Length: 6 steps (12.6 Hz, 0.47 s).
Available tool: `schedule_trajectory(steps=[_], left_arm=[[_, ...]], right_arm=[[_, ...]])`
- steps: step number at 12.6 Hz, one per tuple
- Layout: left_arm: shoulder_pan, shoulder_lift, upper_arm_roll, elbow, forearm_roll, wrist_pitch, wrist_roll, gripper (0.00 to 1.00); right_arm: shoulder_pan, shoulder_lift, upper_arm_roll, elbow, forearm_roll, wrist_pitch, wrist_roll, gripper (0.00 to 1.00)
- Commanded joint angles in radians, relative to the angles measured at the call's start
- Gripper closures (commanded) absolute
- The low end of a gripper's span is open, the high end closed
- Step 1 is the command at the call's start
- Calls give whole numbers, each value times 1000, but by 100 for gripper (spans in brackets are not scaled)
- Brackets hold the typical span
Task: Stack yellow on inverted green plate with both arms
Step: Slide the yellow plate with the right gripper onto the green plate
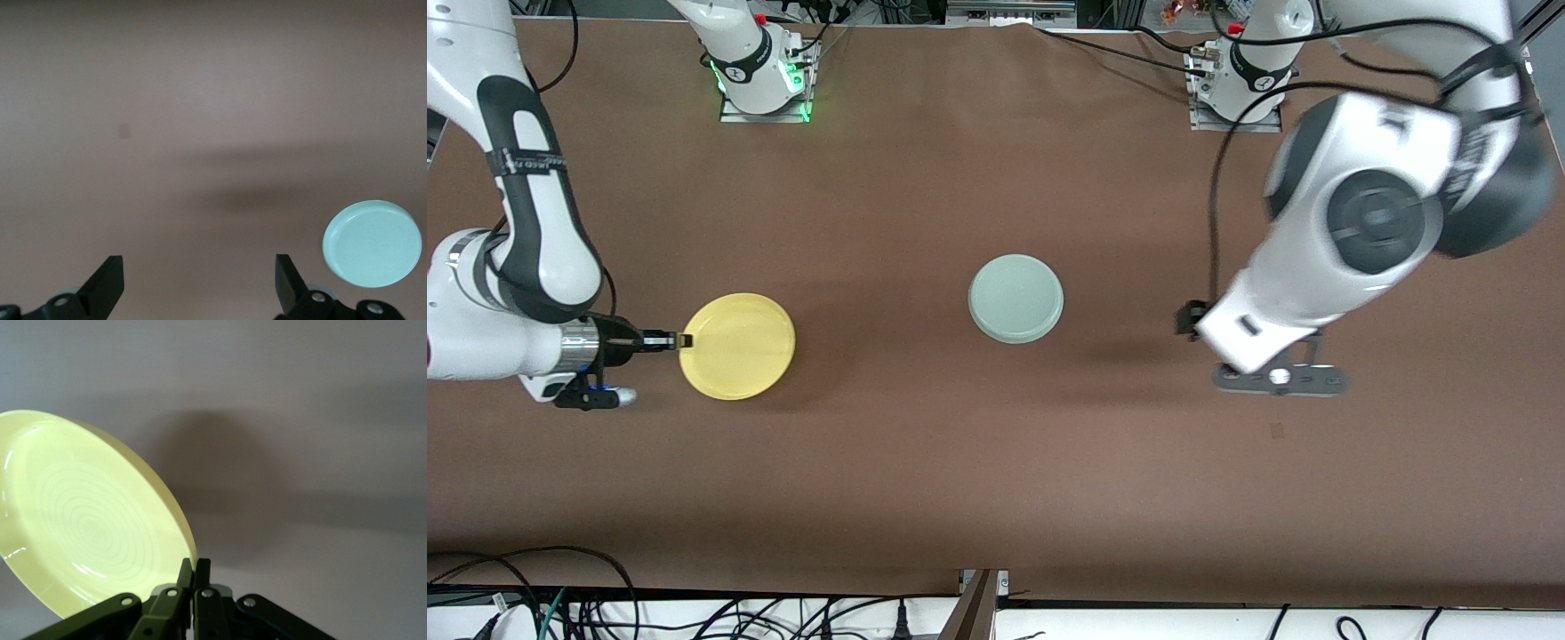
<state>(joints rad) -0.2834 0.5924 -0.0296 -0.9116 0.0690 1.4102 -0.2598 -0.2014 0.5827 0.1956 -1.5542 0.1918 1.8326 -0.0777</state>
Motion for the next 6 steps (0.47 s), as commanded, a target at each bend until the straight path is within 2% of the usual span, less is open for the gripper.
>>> schedule_trajectory(steps=[1,2,4,6], left_arm=[[73,-150,-1,-145,-14,-11,40,0],[98,-225,-3,-243,-12,24,40,0],[180,-371,-13,-453,-32,142,44,0],[208,-466,-15,-609,-34,243,45,0]], right_arm=[[14,-6,135,-10,11,-10,175,100],[61,-4,168,-12,3,3,293,100],[216,3,168,-18,-11,84,485,100],[337,6,168,-52,-8,207,664,100]])
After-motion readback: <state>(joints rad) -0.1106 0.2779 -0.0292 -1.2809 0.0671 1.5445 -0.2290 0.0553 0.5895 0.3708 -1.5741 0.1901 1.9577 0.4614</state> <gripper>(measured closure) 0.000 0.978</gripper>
